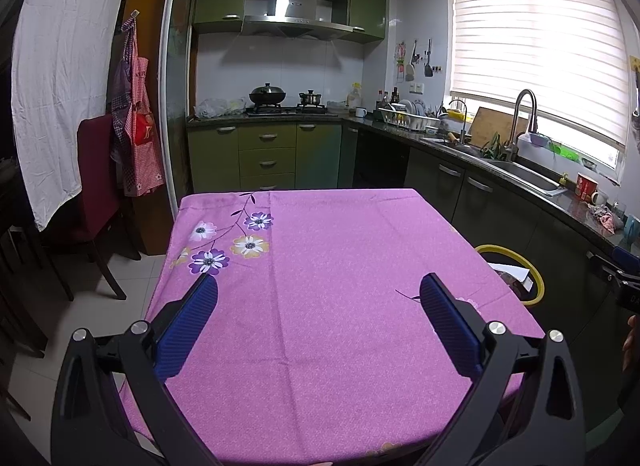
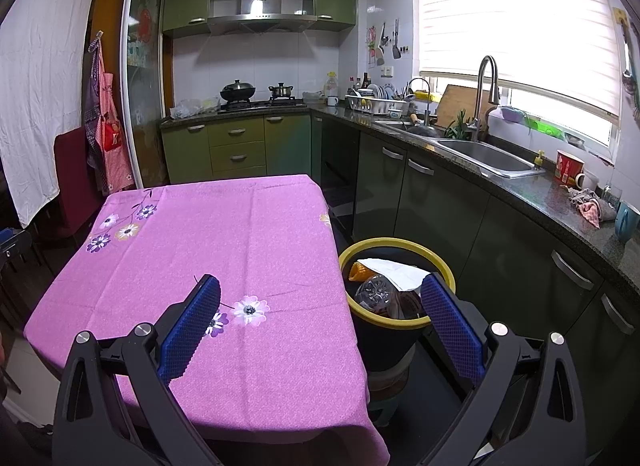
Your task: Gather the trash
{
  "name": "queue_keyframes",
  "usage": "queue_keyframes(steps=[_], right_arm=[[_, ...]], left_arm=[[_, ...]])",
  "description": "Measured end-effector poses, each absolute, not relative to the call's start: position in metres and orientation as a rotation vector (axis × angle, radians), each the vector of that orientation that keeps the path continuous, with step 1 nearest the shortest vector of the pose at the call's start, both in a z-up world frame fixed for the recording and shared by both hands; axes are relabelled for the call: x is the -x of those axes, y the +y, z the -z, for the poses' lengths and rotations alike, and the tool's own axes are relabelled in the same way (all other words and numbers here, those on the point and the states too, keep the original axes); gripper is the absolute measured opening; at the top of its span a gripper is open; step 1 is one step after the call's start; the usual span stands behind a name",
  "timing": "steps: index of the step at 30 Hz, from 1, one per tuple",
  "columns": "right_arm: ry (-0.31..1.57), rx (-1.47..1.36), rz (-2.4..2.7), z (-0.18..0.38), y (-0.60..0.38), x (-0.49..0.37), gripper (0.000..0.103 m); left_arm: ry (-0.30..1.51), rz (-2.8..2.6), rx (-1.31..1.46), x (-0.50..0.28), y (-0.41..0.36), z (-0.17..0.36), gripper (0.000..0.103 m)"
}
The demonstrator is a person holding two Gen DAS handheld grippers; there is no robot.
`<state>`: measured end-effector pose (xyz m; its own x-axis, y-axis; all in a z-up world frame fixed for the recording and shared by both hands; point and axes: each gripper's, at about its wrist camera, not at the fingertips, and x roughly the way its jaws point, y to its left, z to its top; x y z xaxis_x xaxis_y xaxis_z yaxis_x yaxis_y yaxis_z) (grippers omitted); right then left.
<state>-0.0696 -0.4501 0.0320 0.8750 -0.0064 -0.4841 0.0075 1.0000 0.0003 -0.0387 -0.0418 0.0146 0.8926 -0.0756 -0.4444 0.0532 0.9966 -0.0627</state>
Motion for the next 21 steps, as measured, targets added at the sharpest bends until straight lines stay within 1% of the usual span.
queue_keyframes(steps=[21], right_arm=[[0.507, -0.003, 0.005, -0.0317, -0.4504, 0.0691, 0.098]], left_arm=[[0.472, 0.079, 0.041, 0.0396, -0.0459, -0.0074, 0.096]])
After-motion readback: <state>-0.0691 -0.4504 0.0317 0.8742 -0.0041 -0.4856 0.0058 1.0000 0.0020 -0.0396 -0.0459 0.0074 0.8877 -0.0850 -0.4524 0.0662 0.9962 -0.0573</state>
